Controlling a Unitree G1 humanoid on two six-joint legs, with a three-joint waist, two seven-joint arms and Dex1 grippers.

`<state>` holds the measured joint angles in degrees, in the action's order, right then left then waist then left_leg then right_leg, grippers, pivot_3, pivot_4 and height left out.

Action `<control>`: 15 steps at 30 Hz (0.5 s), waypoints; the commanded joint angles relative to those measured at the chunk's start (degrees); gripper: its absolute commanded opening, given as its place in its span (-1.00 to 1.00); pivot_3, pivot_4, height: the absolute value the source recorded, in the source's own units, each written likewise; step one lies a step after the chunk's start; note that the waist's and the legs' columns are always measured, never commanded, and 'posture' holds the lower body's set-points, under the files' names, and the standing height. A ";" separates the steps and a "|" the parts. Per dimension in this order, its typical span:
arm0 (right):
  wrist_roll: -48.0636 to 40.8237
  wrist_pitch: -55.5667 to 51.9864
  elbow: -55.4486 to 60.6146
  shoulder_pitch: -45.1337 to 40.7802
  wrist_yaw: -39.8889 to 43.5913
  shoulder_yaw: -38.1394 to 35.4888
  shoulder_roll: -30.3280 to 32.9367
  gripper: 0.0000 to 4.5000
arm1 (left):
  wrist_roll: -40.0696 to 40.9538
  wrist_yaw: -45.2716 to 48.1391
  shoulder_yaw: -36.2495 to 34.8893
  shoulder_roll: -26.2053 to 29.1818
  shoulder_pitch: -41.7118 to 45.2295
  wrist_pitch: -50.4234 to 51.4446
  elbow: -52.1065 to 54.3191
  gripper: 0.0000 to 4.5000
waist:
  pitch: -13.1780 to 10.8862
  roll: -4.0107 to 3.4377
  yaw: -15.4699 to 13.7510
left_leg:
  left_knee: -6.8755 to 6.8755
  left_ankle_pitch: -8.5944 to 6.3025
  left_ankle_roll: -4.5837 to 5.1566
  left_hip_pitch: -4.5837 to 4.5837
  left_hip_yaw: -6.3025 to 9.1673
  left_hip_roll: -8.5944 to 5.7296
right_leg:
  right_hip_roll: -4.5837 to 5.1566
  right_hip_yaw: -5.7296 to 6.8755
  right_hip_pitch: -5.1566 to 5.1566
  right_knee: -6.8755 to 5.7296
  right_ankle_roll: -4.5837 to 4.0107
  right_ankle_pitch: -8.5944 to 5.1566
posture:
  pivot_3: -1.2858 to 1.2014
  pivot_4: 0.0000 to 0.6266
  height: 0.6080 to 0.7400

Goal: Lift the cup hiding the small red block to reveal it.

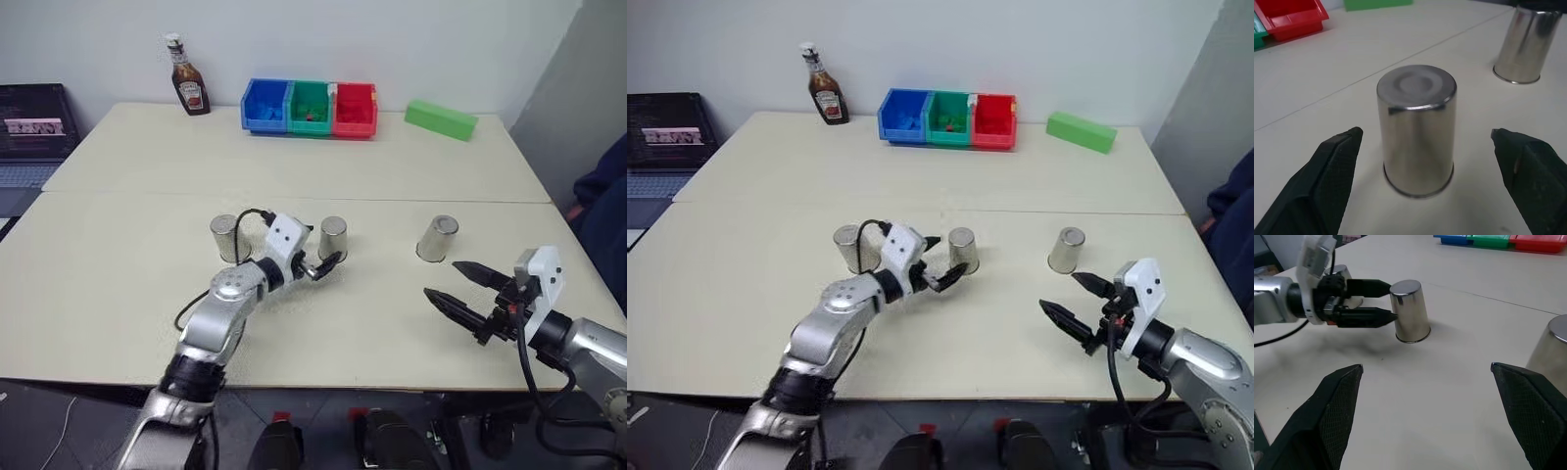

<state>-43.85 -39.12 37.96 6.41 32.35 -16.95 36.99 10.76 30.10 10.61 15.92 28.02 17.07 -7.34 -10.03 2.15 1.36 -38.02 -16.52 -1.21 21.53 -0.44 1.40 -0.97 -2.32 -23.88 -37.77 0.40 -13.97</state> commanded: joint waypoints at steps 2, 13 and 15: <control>1.48 2.97 1.07 1.63 0.02 -1.46 -0.30 0.98 | -2.44 -0.67 0.01 -4.09 5.09 -6.04 -8.87 1.00 | 0.01 0.01 -0.06 | -0.04 0.00 0.00 0.17 0.00 -0.04 | 0.00 -0.01 -0.11 0.00 0.06 0.03 | 0.03 -0.52 1.00; 2.37 4.87 0.88 3.74 -0.04 -2.08 -0.36 1.00 | -4.26 -0.60 -1.87 -6.28 8.29 -11.67 -16.60 0.46 | 0.01 0.01 0.12 | -0.08 0.01 0.00 0.27 0.00 -0.03 | 0.00 -0.01 -0.22 -0.03 0.12 0.08 | 0.03 -0.52 1.00; 2.35 4.77 0.72 3.47 -0.11 -1.94 -0.30 1.00 | -4.06 -0.49 -2.28 -6.52 8.39 -11.88 -16.20 0.28 | 0.01 0.01 0.10 | -0.09 0.01 0.00 0.26 0.01 -0.06 | 0.00 0.00 -0.22 -0.04 0.12 0.08 | 0.03 -0.52 1.00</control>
<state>-41.50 -35.46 37.88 10.16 32.33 -17.31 36.49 6.59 29.42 9.19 9.81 35.11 6.83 -25.00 -10.03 2.16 1.46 -38.11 -16.51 -1.21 21.79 -0.44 1.33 -0.96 -2.33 -24.09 -37.82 0.53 -13.89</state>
